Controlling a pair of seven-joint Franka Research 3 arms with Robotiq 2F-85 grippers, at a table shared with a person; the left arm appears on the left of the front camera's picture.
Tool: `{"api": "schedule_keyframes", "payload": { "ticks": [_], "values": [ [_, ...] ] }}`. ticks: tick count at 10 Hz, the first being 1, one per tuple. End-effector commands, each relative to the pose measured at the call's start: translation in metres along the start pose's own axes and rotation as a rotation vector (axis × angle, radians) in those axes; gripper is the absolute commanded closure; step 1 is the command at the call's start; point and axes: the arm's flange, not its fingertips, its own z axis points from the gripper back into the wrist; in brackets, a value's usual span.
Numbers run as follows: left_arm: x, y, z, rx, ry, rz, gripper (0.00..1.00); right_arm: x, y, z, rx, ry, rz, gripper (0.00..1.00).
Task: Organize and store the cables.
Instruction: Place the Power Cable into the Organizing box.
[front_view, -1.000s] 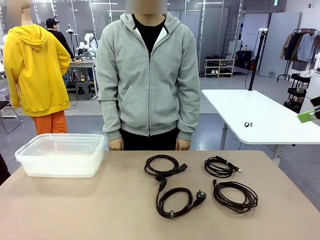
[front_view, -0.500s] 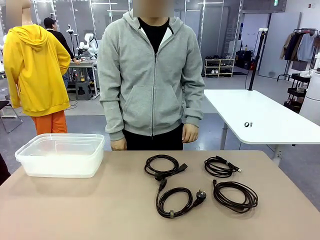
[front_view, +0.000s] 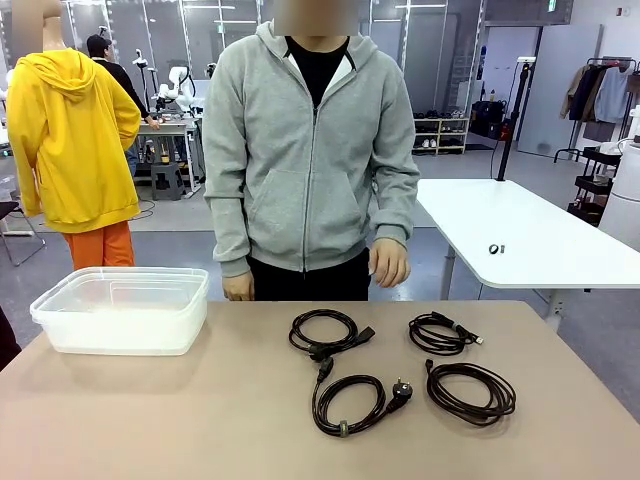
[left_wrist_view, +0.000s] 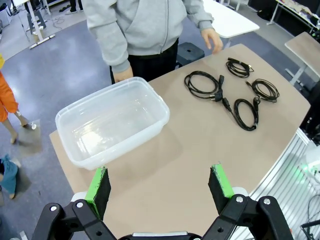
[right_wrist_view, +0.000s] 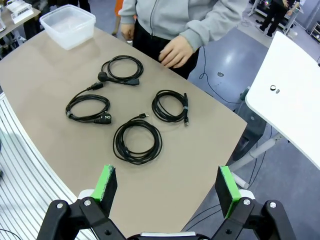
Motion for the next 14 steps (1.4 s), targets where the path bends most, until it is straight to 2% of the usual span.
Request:
{"api": "schedule_keyframes", "payload": {
  "ticks": [1, 14],
  "values": [
    [0.0007, 0.0002, 0.0013, 0.000, -0.001, -0.002, 0.00, -0.0005, -0.0001, 0.0006, -0.001, -0.002, 0.000, 0.00],
    [0.0007, 0.0002, 0.0013, 0.000, -0.001, -0.002, 0.00, -0.0005, -0.0001, 0.0006, -0.001, -0.002, 0.000, 0.00]
  ]
}}
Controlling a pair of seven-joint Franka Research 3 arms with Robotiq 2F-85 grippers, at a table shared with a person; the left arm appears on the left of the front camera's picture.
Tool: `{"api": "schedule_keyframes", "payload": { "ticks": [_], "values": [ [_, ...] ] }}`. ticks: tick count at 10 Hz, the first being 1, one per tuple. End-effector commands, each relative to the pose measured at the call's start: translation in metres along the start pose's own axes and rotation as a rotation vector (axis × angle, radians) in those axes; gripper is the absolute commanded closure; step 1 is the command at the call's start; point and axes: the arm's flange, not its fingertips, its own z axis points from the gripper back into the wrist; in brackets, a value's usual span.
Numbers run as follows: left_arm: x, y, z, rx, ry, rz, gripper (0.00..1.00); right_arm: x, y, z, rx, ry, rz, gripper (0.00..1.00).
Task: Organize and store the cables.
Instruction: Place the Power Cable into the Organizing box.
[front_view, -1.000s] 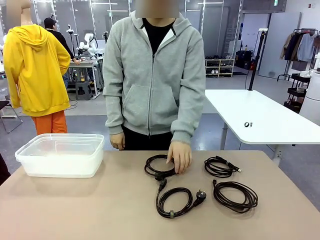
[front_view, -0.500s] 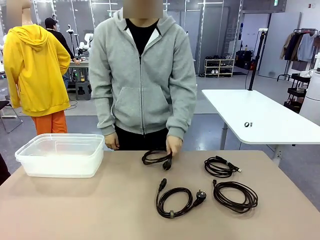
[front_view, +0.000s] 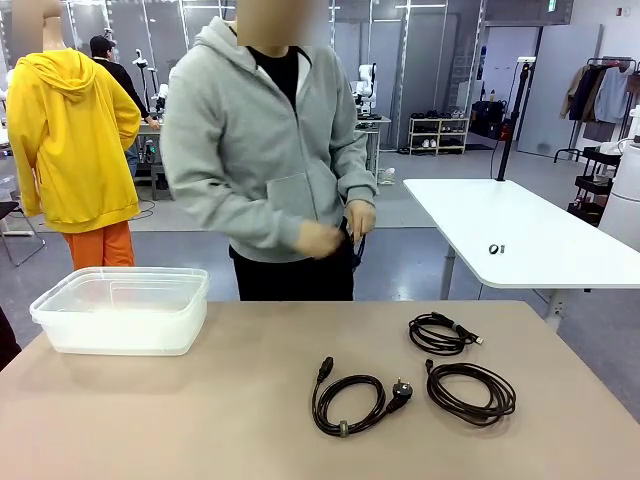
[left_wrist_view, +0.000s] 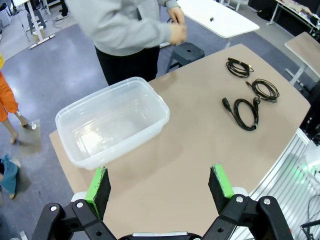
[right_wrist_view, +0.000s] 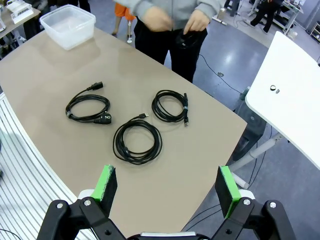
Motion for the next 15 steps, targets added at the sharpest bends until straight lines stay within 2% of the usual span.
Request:
{"api": "schedule_keyframes", "payload": {
  "ticks": [1, 9, 10, 13, 15],
  "values": [
    [0.001, 0.000, 0.001, 0.000, -0.001, -0.002, 0.00, -0.001, 0.000, 0.000, 0.000, -0.002, -0.001, 0.00],
    [0.000, 0.000, 0.000, 0.000, 0.000, 0.000, 0.00, -0.001, 0.000, 0.000, 0.000, -0.002, -0.001, 0.00],
    [0.010, -0.017, -0.011, -0.055, 0.103, -0.123, 0.00, -0.001, 0.000, 0.000, 0.000, -0.002, -0.001, 0.00],
    [0.035, -0.092, -0.081, -0.256, 0.245, -0.372, 0.00, -0.001, 0.000, 0.000, 0.000, -0.002, -0.001, 0.00],
    [0.044, -0.127, -0.125, -0.275, 0.338, -0.506, 0.00, -0.001, 0.000, 0.000, 0.000, -0.002, -0.001, 0.00]
  ]
}}
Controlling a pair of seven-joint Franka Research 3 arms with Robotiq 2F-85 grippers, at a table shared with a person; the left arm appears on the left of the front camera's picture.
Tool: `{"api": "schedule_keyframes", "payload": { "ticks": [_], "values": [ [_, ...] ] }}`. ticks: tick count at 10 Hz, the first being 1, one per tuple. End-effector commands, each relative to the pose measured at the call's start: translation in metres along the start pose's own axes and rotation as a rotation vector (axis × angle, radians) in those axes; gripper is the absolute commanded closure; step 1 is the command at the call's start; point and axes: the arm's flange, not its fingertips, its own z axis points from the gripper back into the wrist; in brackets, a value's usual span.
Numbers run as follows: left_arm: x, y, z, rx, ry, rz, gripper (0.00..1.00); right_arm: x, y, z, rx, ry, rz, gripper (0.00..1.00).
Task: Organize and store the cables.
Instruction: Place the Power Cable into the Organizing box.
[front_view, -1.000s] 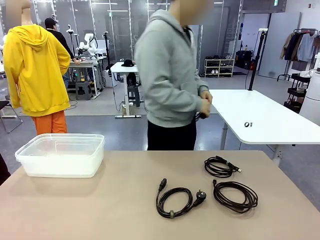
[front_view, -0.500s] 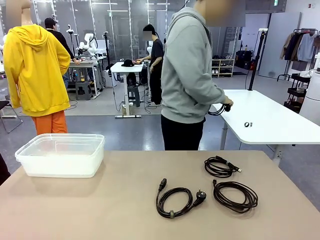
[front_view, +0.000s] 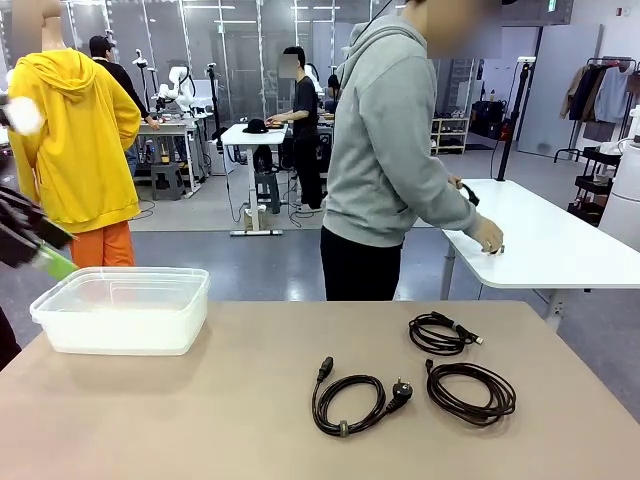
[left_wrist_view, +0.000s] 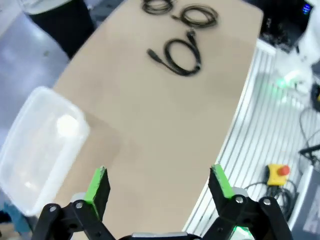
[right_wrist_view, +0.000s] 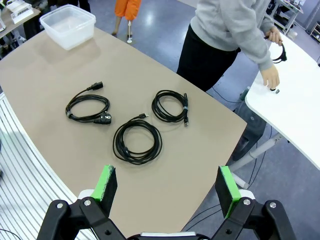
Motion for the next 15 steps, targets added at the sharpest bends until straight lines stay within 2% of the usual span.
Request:
{"api": "schedule_keyframes", "payload": {
  "ticks": [1, 3, 4, 5, 10, 12, 13, 14, 15],
  "values": [
    [0.019, 0.006, -0.028, -0.030, 0.077, -0.127, 0.00, -0.001, 0.000, 0.000, 0.000, -0.001, -0.001, 0.00],
    [0.031, -0.008, -0.063, -0.053, 0.147, -0.209, 0.00, -0.001, 0.000, 0.000, 0.000, -0.001, -0.001, 0.00],
    [0.035, -0.014, -0.066, -0.094, 0.138, -0.249, 0.00, -0.001, 0.000, 0.000, 0.000, -0.001, -0.001, 0.00],
    [0.028, -0.016, -0.064, -0.083, 0.130, -0.155, 0.00, -0.001, 0.000, 0.000, 0.000, -0.001, -0.001, 0.00],
    [0.027, -0.014, -0.066, -0.082, 0.138, -0.175, 0.00, -0.001, 0.000, 0.000, 0.000, -0.001, -0.001, 0.00],
    [0.089, -0.030, -0.122, -0.147, 0.213, -0.290, 0.00, -0.001, 0.000, 0.000, 0.000, -0.001, -0.001, 0.00],
    [0.114, -0.035, -0.150, -0.174, 0.287, -0.324, 0.00, -0.001, 0.000, 0.000, 0.000, -0.001, -0.001, 0.00],
    [0.132, -0.038, -0.168, -0.127, 0.362, -0.338, 0.00, -0.001, 0.000, 0.000, 0.000, -0.001, -0.001, 0.00],
    [0.152, -0.041, -0.196, -0.175, 0.385, -0.354, 0.00, -0.001, 0.000, 0.000, 0.000, -0.001, -0.001, 0.00]
  ]
}}
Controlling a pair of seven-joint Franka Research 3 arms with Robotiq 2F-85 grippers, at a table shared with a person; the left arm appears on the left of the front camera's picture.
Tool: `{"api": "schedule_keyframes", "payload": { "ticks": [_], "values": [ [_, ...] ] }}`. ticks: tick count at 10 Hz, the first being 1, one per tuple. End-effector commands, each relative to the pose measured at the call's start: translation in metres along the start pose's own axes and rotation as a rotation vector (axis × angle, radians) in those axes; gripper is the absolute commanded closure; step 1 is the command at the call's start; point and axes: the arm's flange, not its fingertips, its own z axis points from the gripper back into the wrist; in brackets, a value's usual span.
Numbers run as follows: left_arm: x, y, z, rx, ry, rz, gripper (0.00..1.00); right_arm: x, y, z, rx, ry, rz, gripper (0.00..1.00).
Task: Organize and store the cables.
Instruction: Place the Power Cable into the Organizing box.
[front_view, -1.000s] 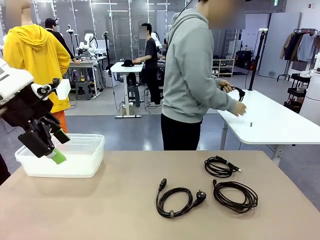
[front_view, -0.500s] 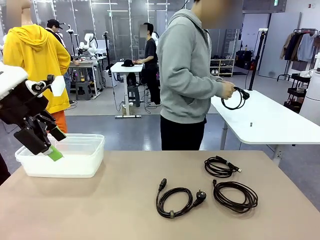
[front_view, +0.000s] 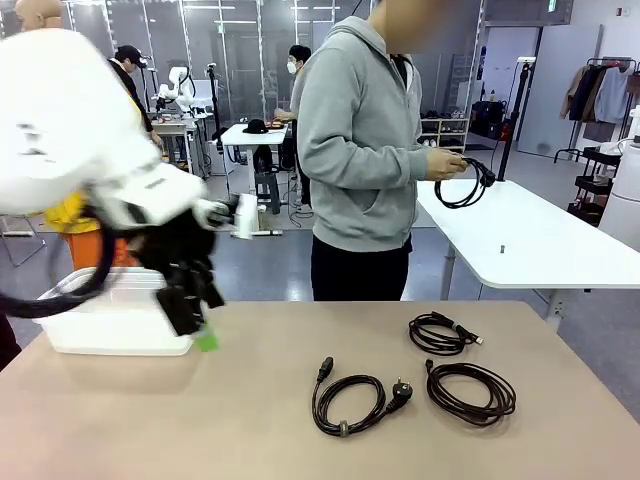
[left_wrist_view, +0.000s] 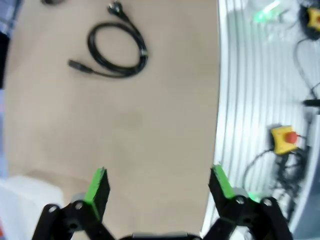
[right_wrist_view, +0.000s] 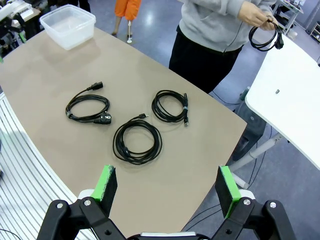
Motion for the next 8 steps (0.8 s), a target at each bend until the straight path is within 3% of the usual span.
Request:
{"api": "schedule_keyframes", "payload": {
  "ticks": [1, 2, 3, 5, 8],
  "values": [
    [0.037, 0.030, -0.011, -0.012, 0.090, 0.012, 0.00, -0.001, 0.000, 0.000, 0.000, -0.001, -0.002, 0.00],
    [0.057, 0.030, -0.030, -0.035, 0.106, 0.007, 0.00, -0.001, 0.000, 0.000, 0.000, -0.001, -0.002, 0.00],
    [0.077, 0.030, -0.051, 0.017, 0.192, -0.014, 0.00, -0.001, 0.000, 0.000, 0.000, -0.001, -0.002, 0.00],
    [0.107, 0.037, -0.079, 0.009, 0.216, 0.034, 0.00, -0.001, 0.000, 0.000, 0.000, -0.001, -0.002, 0.00],
    [0.122, 0.044, -0.098, -0.004, 0.224, 0.004, 0.00, -0.001, 0.000, 0.000, 0.000, -0.001, -0.002, 0.00]
  ]
}}
